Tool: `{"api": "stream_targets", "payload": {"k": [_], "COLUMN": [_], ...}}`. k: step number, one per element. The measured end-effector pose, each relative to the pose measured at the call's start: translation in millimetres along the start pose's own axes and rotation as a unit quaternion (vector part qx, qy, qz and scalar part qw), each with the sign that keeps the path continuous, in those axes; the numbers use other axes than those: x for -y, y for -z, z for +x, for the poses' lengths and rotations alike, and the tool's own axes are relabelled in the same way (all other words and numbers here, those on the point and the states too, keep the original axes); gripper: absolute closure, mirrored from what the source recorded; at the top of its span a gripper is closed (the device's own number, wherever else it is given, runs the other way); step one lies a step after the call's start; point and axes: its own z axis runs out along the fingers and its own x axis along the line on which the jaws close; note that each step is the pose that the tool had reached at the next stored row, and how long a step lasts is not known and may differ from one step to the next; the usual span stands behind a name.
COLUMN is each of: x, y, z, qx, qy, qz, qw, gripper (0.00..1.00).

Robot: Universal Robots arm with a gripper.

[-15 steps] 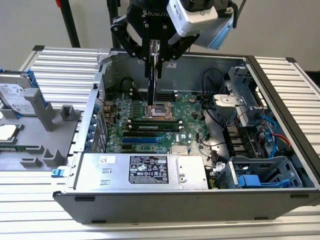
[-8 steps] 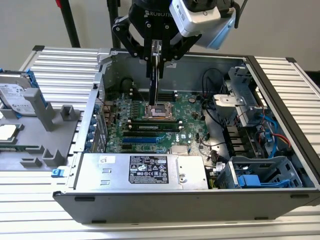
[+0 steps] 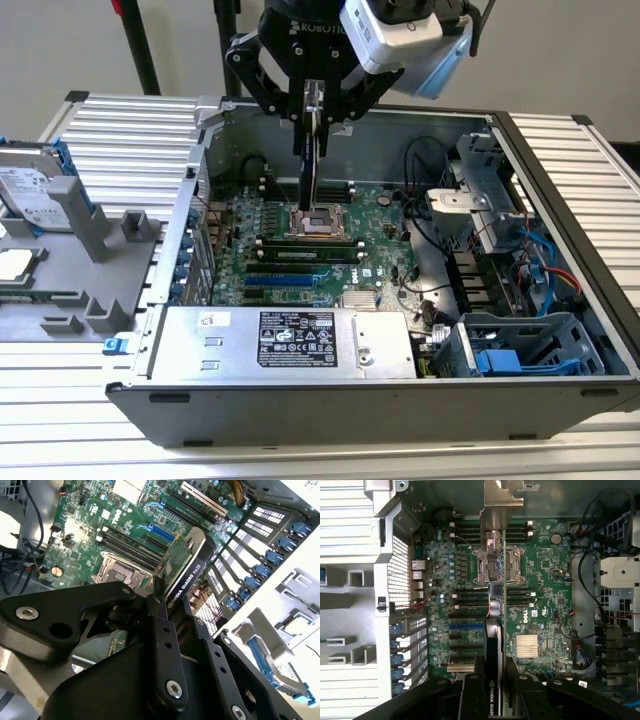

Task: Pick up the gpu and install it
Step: 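Pick up the gpu and move the gpu toward the slot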

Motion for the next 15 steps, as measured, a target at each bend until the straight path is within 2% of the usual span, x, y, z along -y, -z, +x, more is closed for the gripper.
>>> {"api": "stream_targets", "payload": {"k": [15], "x": [-0.4], "y": [-0.1], "z": [-9.4], "qx": [0.0], "qy": [0.0], "qz": [0.0], "qw": [1.0], "gripper": [1.0]}}
